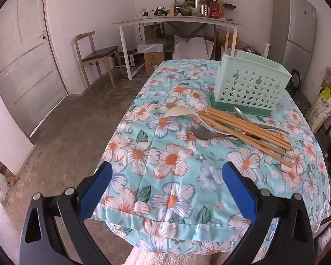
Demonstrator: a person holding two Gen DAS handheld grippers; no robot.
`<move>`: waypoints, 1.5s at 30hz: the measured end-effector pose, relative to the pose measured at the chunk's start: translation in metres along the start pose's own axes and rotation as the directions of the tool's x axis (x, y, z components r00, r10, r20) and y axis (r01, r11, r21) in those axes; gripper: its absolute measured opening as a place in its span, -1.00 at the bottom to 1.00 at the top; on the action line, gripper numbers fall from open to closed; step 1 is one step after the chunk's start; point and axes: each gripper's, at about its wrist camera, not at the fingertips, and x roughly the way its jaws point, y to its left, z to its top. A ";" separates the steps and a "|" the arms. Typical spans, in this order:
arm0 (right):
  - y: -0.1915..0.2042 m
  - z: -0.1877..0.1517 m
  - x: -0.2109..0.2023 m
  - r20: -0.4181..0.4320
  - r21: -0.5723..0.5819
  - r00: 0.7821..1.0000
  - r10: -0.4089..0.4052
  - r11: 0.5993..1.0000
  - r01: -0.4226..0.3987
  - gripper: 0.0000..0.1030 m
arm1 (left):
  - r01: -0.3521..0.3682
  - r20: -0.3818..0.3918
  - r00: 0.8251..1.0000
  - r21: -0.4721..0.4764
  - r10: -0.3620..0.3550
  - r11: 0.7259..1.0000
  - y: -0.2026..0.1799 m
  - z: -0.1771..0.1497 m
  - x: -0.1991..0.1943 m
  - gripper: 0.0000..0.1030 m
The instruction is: Organize utensils
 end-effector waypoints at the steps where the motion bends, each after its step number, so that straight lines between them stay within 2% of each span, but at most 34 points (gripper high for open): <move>1: -0.001 0.000 0.000 -0.001 0.000 1.000 0.001 1.000 -0.001 0.85 | 0.002 0.003 1.000 -0.002 -0.002 1.000 0.000 0.000 0.000 0.90; 45: -0.003 0.003 -0.003 0.011 0.007 1.000 -0.001 1.000 0.001 0.85 | 0.007 0.009 1.000 -0.001 -0.007 1.000 -0.003 0.000 -0.001 0.90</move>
